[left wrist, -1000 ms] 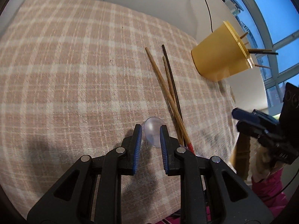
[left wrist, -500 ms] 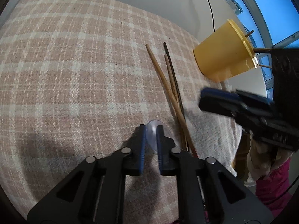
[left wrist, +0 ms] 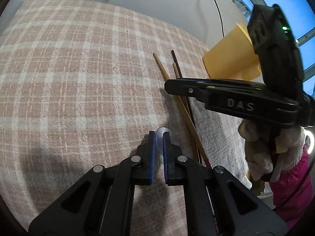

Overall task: Organize utensils
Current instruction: 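Close left tool on the clear plastic spoon while right tool grasps a wooden chopstick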

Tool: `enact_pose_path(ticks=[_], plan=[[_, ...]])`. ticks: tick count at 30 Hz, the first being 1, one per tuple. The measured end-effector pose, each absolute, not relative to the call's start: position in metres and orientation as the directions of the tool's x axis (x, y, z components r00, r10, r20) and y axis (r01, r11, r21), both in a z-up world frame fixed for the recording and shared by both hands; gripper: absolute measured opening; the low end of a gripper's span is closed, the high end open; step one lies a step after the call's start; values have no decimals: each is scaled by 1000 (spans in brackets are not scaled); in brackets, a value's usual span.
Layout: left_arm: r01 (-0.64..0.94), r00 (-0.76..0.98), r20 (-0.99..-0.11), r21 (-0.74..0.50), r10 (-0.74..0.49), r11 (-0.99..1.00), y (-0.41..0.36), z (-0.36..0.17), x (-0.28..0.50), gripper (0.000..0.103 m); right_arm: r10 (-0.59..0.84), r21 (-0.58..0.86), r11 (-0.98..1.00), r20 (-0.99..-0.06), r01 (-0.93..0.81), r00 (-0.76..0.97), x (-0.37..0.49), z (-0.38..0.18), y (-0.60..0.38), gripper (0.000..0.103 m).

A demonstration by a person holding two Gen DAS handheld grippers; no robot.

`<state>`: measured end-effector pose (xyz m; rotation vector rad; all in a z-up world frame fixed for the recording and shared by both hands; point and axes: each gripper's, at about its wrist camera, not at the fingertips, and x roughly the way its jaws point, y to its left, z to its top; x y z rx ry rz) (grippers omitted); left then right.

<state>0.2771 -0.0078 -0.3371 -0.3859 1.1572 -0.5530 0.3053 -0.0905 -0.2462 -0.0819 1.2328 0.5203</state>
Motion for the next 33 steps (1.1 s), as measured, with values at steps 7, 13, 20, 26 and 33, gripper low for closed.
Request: enact_pose_path(ticks=[7,13,20,26,33], plan=[[207,303,-745,-557,-594,804,12,-348,281,4,309,180,882,-918,-436,246,306,-253,-84,11],[203,308,-746,-554,-590,807,38,-355,278,4,336,207,877,-910,-434,244,304,-251,-90,6],[202,315,-755,-540,-576,817,58,-357,267,4,345,216,875,-906,-433,246,301,-250,-96,4],[203,328,-763,-519,-557,830,59,-353,253,5,356,226,875,-900,-428,252,299,-246,-101,4],[203,345,-771,-496,-535,845,42,-355,250,5,356,223,874,-899,-432,255,298,-247,-100,4]])
